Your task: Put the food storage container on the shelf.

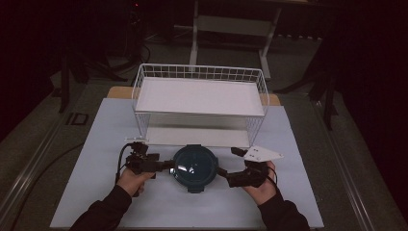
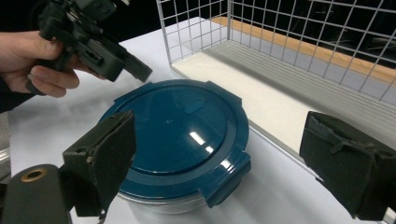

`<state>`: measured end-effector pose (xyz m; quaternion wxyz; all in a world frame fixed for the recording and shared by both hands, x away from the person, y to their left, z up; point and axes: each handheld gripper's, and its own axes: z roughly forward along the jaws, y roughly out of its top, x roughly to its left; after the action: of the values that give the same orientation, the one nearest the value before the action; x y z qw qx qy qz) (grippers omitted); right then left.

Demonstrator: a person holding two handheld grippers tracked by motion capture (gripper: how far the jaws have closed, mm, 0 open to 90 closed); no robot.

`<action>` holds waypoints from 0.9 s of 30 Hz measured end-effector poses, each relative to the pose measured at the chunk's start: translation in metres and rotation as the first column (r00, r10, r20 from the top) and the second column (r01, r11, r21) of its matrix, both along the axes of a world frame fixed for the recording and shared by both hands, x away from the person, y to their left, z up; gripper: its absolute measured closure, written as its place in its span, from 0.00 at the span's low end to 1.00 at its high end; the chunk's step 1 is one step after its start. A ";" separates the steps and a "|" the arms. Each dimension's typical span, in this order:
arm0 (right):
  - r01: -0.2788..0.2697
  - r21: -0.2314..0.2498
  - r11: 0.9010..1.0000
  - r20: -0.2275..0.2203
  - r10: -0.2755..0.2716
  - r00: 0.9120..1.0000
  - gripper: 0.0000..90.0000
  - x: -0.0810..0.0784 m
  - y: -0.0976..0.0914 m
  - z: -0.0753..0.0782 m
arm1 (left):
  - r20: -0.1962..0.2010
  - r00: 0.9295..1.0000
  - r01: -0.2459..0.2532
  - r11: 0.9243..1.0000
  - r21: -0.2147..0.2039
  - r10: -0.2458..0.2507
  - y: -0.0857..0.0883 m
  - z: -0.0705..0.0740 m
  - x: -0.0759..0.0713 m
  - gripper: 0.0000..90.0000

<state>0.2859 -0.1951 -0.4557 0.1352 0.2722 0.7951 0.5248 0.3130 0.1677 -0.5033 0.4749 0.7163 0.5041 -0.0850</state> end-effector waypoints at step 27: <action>0.016 -0.005 1.000 -0.070 -0.016 0.997 0.16 0.001 -0.003 -0.011 | -0.239 0.966 0.056 0.985 -0.165 -0.095 0.002 -0.020 0.013 0.57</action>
<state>0.2867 -0.1982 -0.4665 0.1122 0.2965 0.7983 0.5120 0.3259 0.1696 -0.5229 0.4601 0.6793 0.5230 -0.2307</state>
